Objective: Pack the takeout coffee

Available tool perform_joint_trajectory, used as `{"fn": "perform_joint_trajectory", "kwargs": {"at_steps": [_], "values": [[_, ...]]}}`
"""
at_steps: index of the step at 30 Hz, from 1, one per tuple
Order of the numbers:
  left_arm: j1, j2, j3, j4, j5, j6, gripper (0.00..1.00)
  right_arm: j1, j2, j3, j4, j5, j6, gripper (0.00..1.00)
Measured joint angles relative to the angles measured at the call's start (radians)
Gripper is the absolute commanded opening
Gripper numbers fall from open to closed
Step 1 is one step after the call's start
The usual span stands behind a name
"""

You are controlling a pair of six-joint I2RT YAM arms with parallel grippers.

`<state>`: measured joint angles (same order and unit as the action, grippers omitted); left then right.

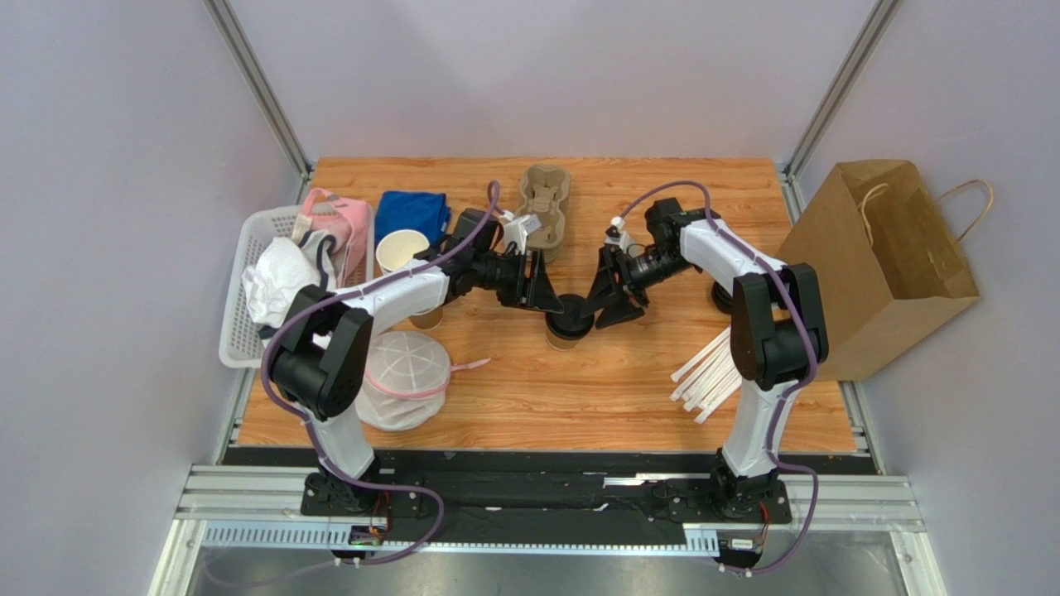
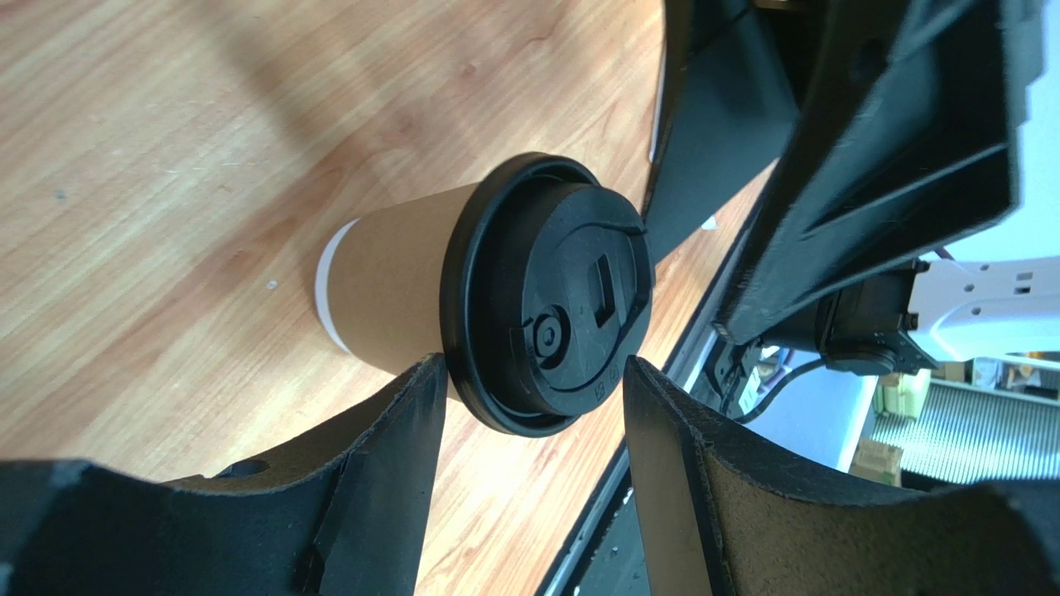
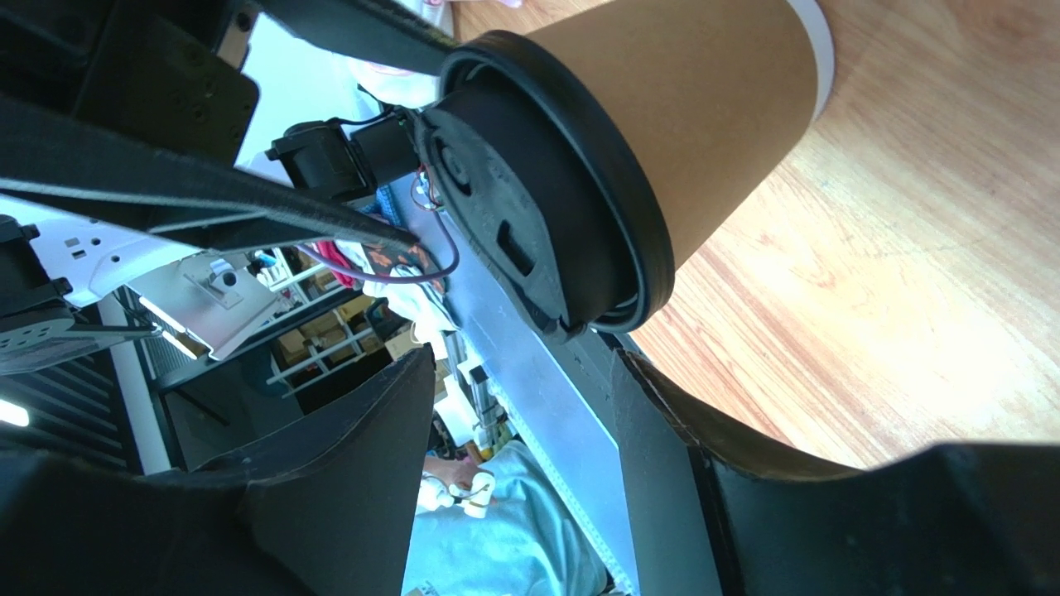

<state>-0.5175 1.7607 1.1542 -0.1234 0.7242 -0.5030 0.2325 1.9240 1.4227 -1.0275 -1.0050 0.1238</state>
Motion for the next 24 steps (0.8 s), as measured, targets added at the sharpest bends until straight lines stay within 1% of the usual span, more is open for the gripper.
{"fn": "perform_joint_trajectory", "kwargs": {"at_steps": [3,7,10,12,13,15,16,17,19,20,24], "values": [[0.015,0.0,0.0,-0.006,-0.001,0.0,0.63,0.0,0.0,0.028,-0.002,-0.005,0.001,0.58],[0.039,-0.001,-0.002,-0.008,0.0,0.0,0.62,0.0,0.0,0.067,-0.008,-0.026,-0.001,0.55],[0.055,-0.022,-0.011,-0.007,0.002,0.0,0.59,-0.002,-0.005,0.075,-0.015,-0.044,-0.005,0.52],[0.061,-0.05,-0.024,-0.004,0.01,-0.002,0.55,-0.003,-0.018,0.075,-0.023,-0.053,-0.004,0.48],[0.063,-0.066,-0.033,0.003,0.016,-0.006,0.53,-0.003,-0.029,0.074,-0.021,-0.058,0.0,0.43],[0.062,-0.097,-0.048,0.016,0.031,-0.016,0.44,-0.004,-0.06,0.074,-0.012,-0.069,0.014,0.38],[0.06,-0.107,-0.05,0.021,0.04,-0.022,0.41,-0.003,-0.072,0.074,-0.003,-0.074,0.023,0.3],[0.056,-0.11,-0.05,0.03,0.048,-0.026,0.35,0.002,-0.087,0.074,0.008,-0.08,0.034,0.27],[0.046,-0.112,-0.05,0.053,0.064,-0.034,0.32,0.008,-0.101,0.074,0.029,-0.089,0.053,0.21],[0.04,-0.111,-0.05,0.057,0.069,-0.039,0.29,0.015,-0.101,0.074,0.041,-0.092,0.064,0.19],[0.006,-0.098,-0.049,0.079,0.088,-0.051,0.26,0.045,-0.077,0.074,0.064,-0.097,0.086,0.18]]}}
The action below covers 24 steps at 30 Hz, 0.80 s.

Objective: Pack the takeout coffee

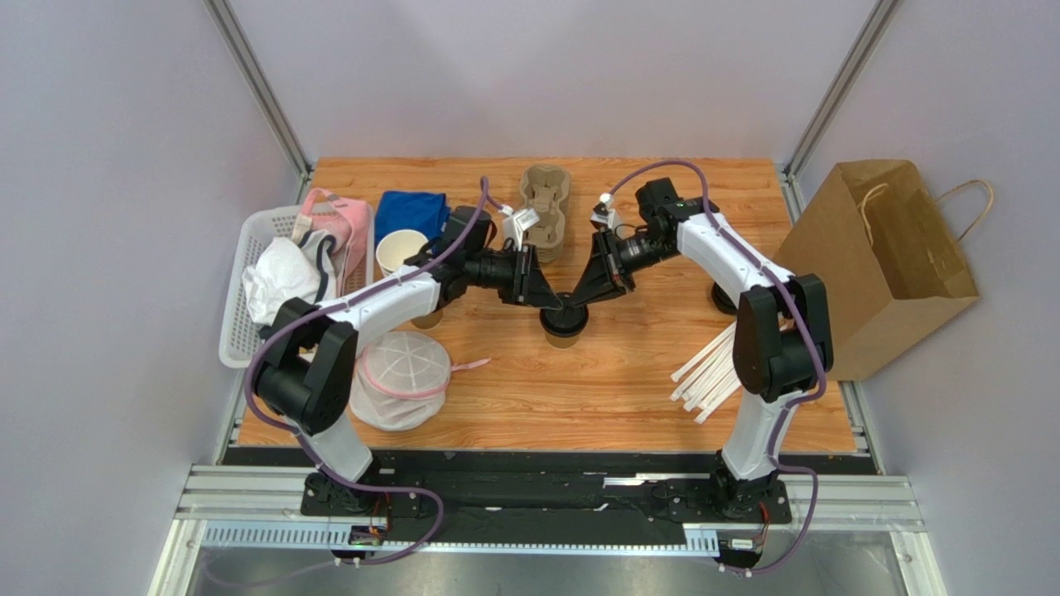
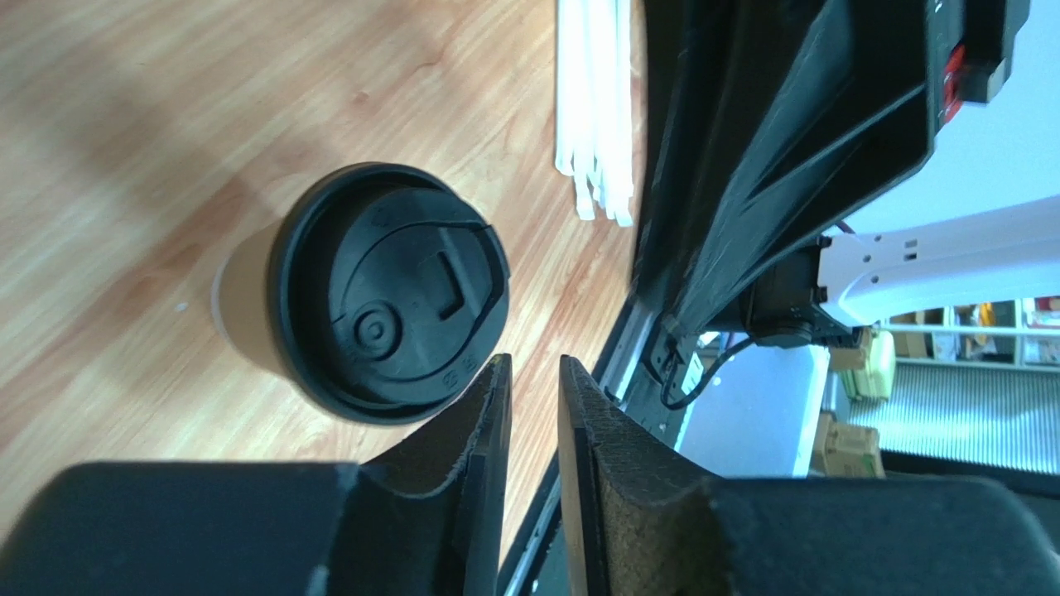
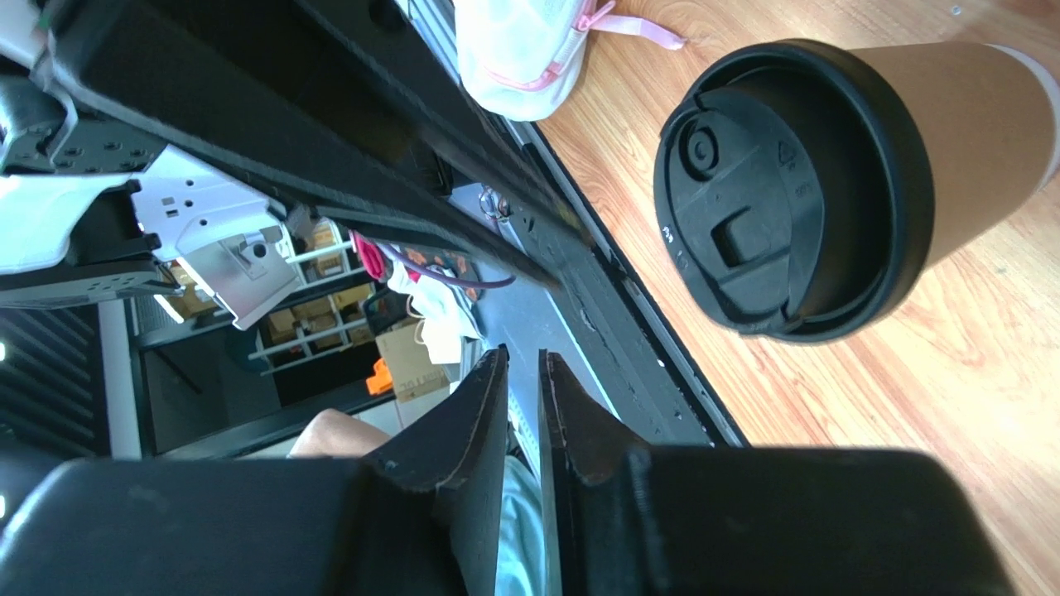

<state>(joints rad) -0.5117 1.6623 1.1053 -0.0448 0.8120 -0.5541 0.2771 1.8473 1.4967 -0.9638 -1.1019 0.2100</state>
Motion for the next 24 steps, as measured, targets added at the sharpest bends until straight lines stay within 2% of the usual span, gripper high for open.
{"fn": "perform_joint_trajectory", "kwargs": {"at_steps": [10,15,18,19,21,22,24], "values": [[-0.014,0.132,0.011,0.05,0.025,-0.038,0.24,0.012,0.126,-0.031,0.02,0.033,0.002,0.16],[-0.01,0.139,0.016,0.058,0.031,-0.047,0.28,0.012,0.156,-0.028,0.016,0.034,0.007,0.21],[-0.01,0.138,0.02,0.059,0.042,-0.047,0.38,0.012,0.156,0.013,0.0,0.036,0.002,0.31],[-0.01,0.138,0.024,0.056,0.044,-0.045,0.45,0.012,0.154,0.033,-0.01,0.036,0.001,0.38],[-0.011,0.131,0.038,0.043,0.051,-0.04,0.52,0.012,0.144,0.076,-0.022,0.033,-0.006,0.49],[-0.011,0.123,0.049,0.029,0.055,-0.04,0.58,0.012,0.132,0.1,-0.034,0.033,-0.013,0.58],[-0.011,0.095,0.071,0.0,0.067,-0.033,0.62,0.012,0.101,0.143,-0.05,0.032,-0.027,0.65]]}}
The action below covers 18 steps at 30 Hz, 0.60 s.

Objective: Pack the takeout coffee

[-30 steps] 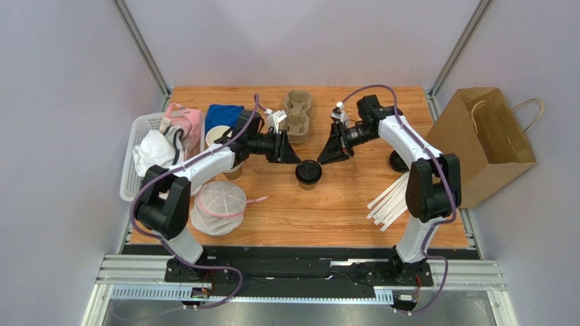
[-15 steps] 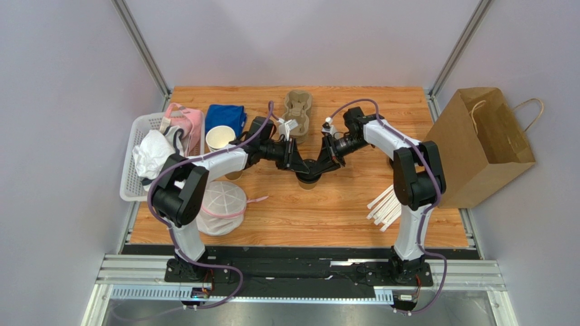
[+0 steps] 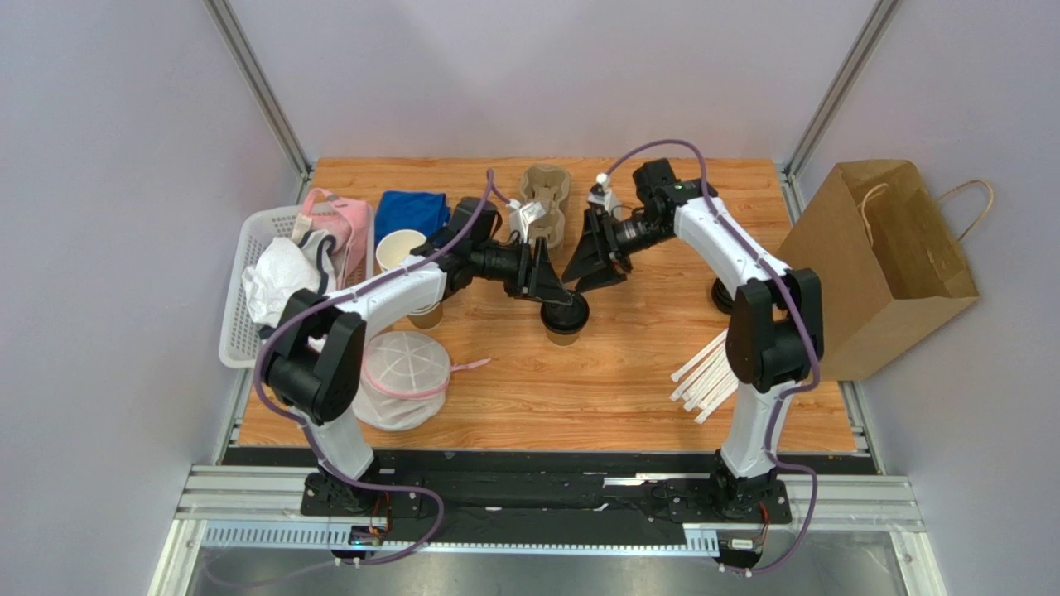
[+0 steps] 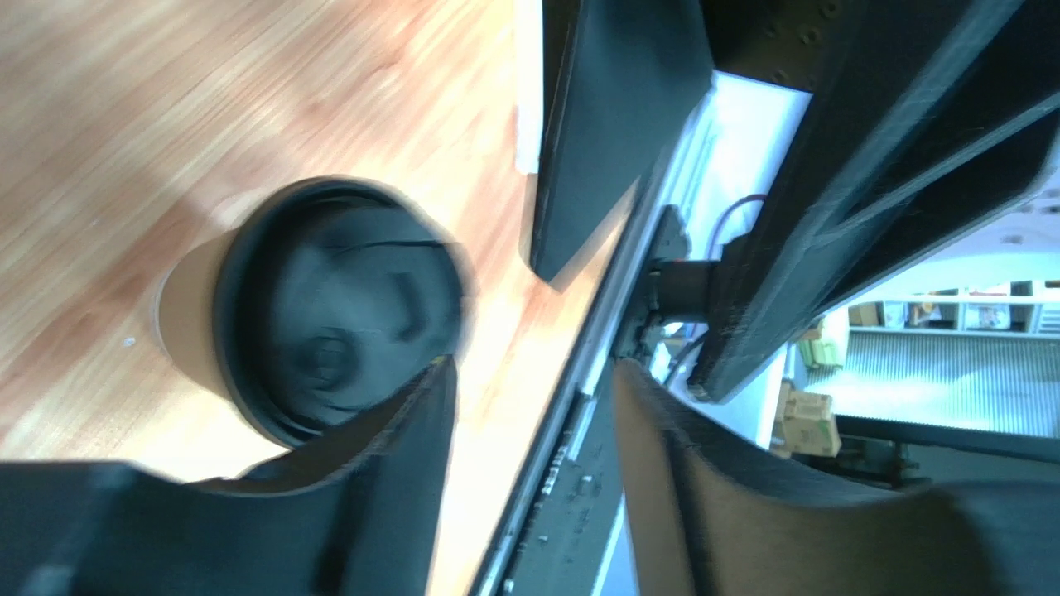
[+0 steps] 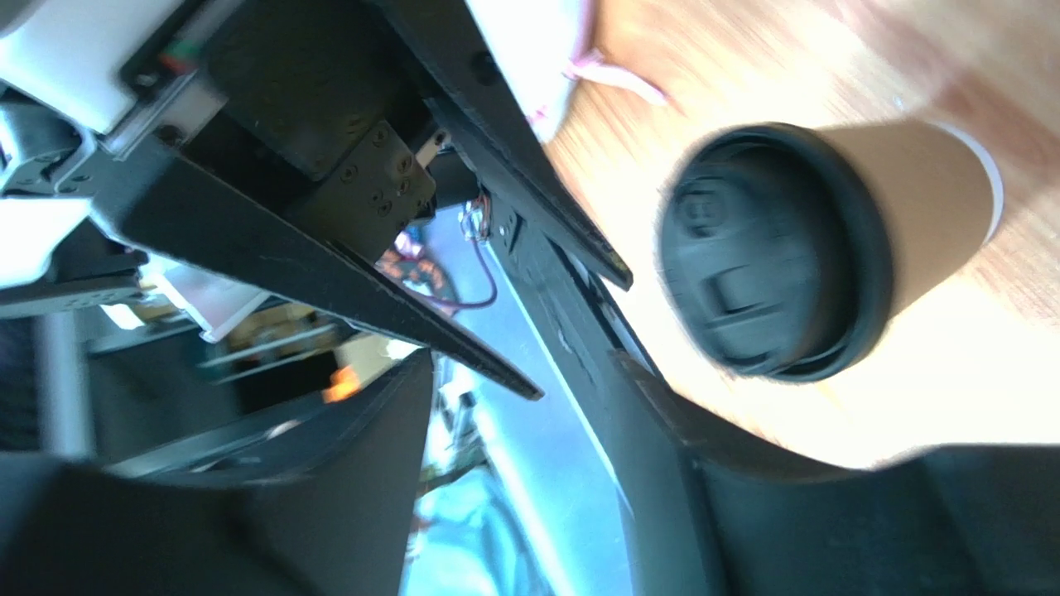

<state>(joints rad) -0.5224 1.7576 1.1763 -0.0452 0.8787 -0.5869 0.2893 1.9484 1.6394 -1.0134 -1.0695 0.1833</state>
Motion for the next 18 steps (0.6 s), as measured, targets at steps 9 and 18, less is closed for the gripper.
{"fn": "perform_joint_trajectory", "kwargs": {"at_steps": [9,18], "values": [[0.045,-0.293,0.116,-0.196,-0.002,0.109,0.9,0.059,-0.303,0.058,-0.016,0.279,-0.099,0.88],[0.28,-0.471,0.31,-0.458,-0.064,0.315,0.96,0.346,-0.248,0.09,-0.074,0.79,-0.283,0.92]]}}
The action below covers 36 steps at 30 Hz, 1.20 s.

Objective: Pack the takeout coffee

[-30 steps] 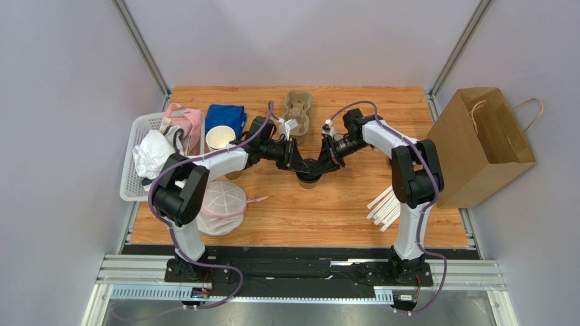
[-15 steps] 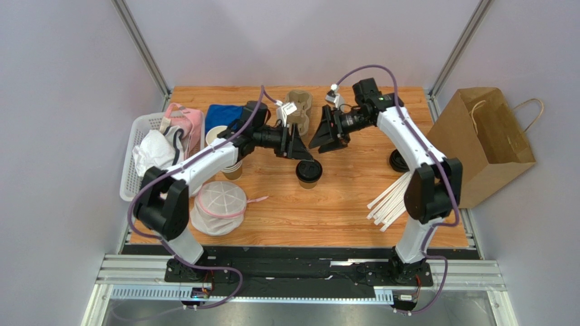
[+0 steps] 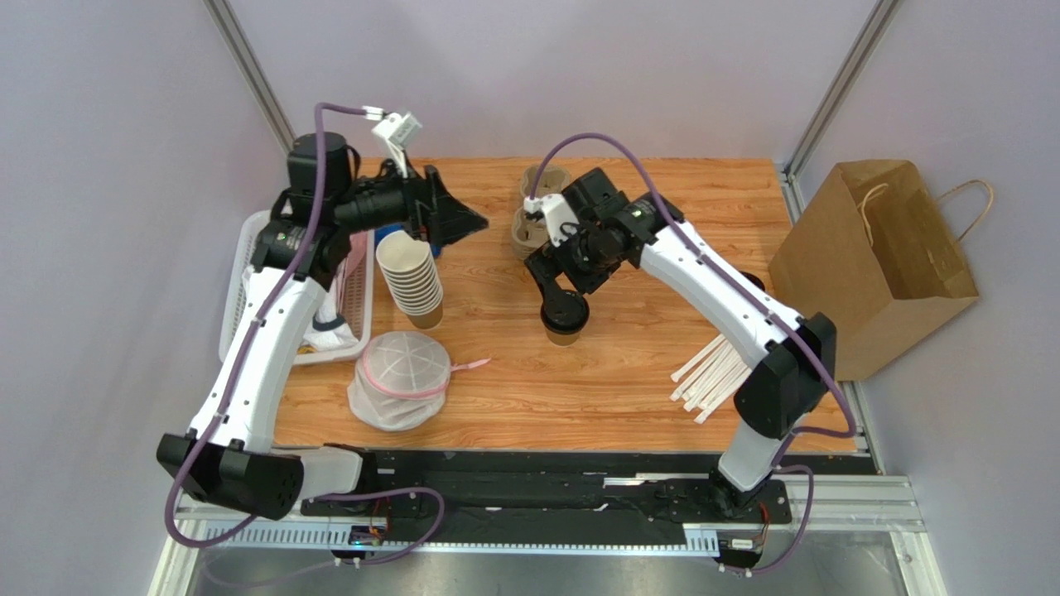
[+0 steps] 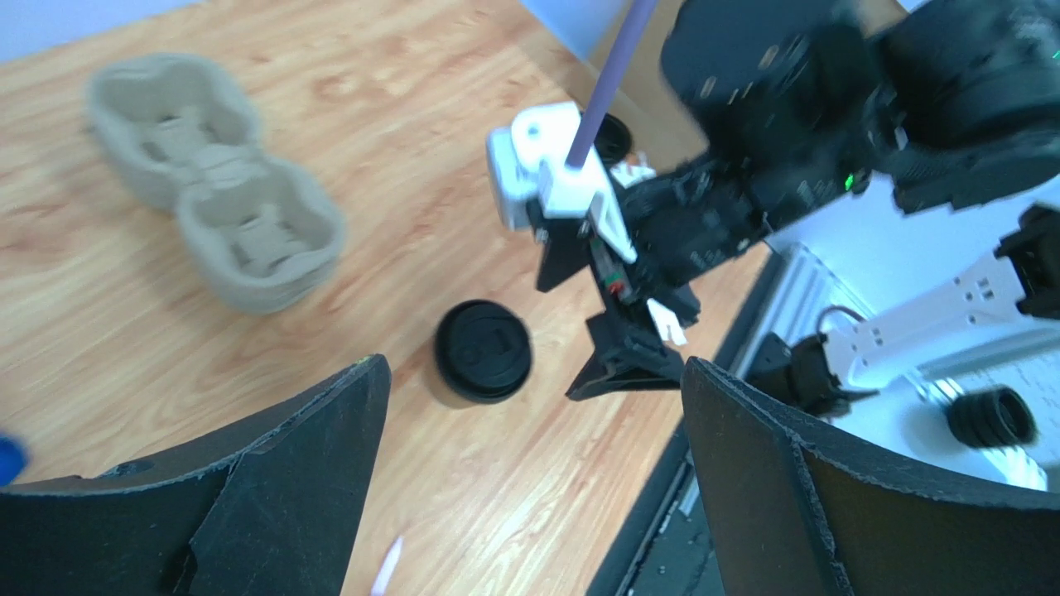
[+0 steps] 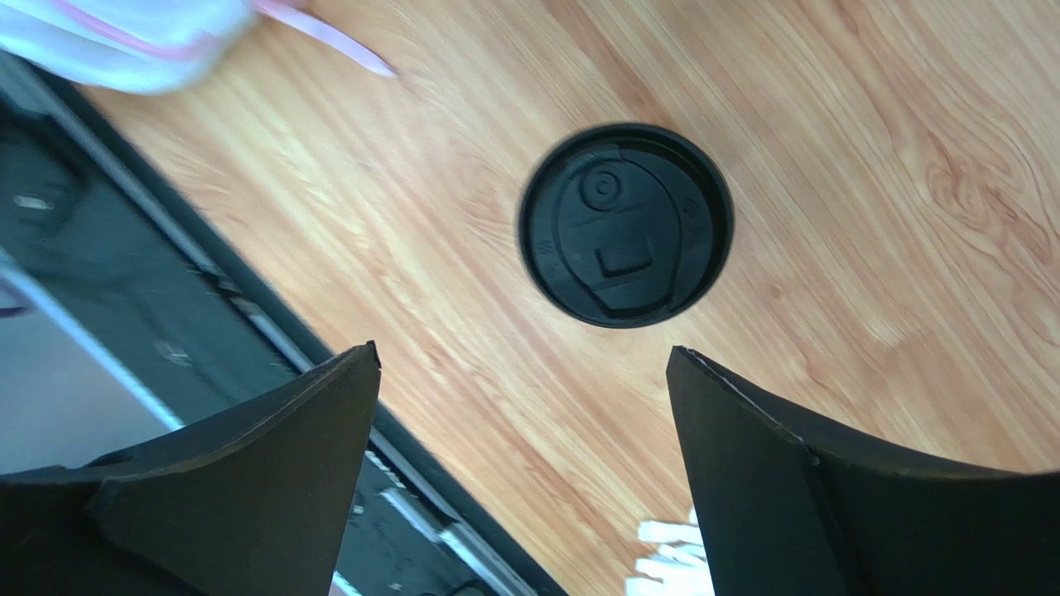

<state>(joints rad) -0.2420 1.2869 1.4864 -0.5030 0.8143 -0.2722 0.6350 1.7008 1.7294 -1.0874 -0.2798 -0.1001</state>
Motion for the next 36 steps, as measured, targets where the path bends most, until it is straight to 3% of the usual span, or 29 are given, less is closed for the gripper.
{"fn": "perform_joint_trajectory", "kwargs": {"at_steps": [6,13,36], "values": [[0.119,-0.06,0.035,-0.131,0.0,0.055,0.96,0.042,0.102,0.002,-0.045,0.159,-0.051,0.92],[0.149,-0.145,-0.008,-0.202,0.002,0.081,0.96,0.042,0.143,0.011,-0.048,0.212,-0.058,0.92],[0.192,-0.152,-0.092,-0.149,0.066,-0.014,0.95,0.056,0.251,0.027,-0.016,0.219,-0.059,0.88]]}}
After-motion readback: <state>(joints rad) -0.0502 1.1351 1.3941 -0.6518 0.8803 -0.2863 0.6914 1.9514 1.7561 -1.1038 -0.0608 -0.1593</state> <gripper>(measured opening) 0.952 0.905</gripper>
